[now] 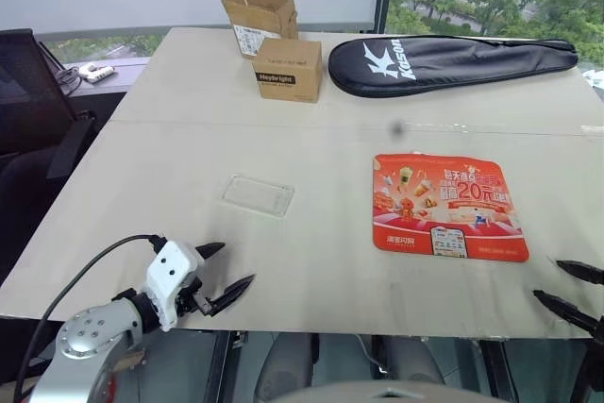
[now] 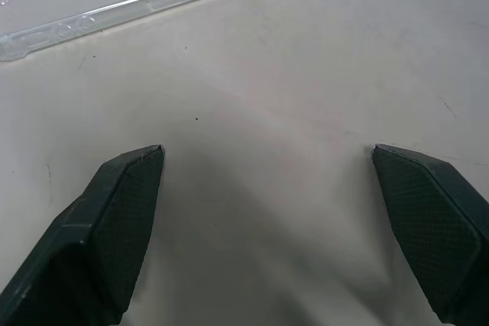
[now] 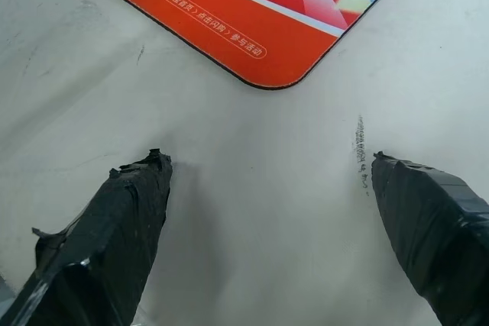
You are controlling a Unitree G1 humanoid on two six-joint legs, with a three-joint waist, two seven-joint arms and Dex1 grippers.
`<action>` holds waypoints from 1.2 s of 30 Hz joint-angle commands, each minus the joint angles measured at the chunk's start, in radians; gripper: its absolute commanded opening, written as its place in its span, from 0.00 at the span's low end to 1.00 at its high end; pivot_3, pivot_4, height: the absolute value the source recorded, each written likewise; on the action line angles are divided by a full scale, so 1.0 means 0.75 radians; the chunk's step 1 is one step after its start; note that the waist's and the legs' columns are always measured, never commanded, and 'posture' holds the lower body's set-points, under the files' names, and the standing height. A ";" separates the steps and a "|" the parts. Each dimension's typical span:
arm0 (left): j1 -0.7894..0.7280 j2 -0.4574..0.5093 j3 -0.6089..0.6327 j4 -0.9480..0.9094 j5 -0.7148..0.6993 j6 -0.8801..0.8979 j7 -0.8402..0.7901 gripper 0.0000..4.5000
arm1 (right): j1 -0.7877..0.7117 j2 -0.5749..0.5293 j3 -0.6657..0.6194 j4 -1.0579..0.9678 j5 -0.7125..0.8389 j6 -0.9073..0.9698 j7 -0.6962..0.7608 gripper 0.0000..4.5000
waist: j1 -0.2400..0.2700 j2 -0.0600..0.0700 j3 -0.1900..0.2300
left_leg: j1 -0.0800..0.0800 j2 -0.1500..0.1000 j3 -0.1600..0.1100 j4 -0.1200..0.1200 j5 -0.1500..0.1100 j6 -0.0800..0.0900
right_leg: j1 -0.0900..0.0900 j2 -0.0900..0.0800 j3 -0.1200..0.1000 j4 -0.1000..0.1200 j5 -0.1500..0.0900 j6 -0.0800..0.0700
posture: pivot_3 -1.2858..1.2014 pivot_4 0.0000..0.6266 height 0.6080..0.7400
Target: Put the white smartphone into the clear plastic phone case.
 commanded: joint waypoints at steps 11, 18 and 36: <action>-0.012 0.008 0.028 0.027 -0.005 -0.045 -0.030 1.00 | 0.003 -0.029 -0.054 -0.043 0.075 0.055 0.030 0.99 | 0.000 0.000 0.000 | 0.000 0.000 0.000 0.000 0.000 0.000 | 0.000 0.000 0.000 0.000 0.000 0.000 | 0.52 0.24 1.00; -0.013 0.008 0.027 0.028 -0.006 -0.046 -0.029 1.00 | 0.006 -0.031 -0.055 -0.050 0.079 0.068 0.030 0.99 | 0.000 0.000 0.000 | 0.000 0.000 0.000 0.000 0.000 0.000 | 0.000 0.000 0.000 0.000 0.000 0.000 | 0.52 0.24 1.00; -0.241 0.082 0.038 -0.140 -0.280 0.181 -0.091 1.00 | -0.607 0.158 0.267 -0.276 -0.018 0.466 -0.571 0.99 | -0.016 0.001 0.000 | 0.000 0.000 0.002 0.001 0.000 0.000 | -0.001 0.002 0.003 0.002 0.004 -0.006 | 0.52 0.24 1.00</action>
